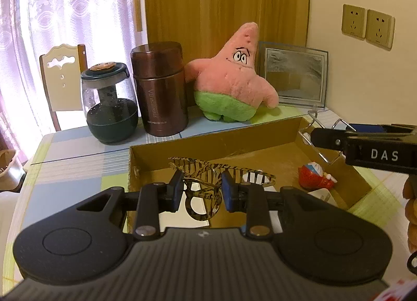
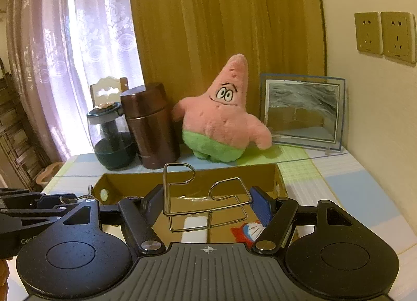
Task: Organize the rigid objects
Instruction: 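Carry the wire stand and claw clip over the box with both tools, then open both tools to drop the wire stand and claw clip into the box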
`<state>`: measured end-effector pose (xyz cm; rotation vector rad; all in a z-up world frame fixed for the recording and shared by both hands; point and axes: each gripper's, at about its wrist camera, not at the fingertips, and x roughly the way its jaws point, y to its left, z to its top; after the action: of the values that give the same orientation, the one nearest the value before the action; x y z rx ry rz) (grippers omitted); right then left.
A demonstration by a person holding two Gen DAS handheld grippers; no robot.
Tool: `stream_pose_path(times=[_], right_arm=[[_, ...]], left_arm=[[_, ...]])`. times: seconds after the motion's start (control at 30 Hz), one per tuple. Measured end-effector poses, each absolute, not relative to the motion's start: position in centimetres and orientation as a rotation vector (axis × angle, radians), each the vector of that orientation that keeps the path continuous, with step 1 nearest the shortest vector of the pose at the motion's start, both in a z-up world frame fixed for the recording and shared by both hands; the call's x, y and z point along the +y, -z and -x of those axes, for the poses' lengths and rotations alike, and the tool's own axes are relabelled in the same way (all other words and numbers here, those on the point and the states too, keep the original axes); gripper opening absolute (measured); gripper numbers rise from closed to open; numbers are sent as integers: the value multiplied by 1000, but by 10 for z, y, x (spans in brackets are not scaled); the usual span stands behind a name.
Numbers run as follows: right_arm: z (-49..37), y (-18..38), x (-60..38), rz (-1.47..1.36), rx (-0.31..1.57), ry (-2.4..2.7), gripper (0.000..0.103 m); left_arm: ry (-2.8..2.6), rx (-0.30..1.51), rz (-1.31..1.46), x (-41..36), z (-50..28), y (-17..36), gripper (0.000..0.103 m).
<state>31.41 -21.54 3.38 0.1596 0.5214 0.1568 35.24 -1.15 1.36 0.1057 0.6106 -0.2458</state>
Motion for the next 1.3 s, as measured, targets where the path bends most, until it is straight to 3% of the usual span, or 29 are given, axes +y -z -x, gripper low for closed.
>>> stream_pose_path(times=[1.17,1.3], right_arm=[[-362,8,-218,-192,620,-116,67],[-363,8,-219,-201,618,-115,67]], left_arm=[[290,658,-140,-35,-400,34,26],[289,627,-121,-34,-400,32,36]])
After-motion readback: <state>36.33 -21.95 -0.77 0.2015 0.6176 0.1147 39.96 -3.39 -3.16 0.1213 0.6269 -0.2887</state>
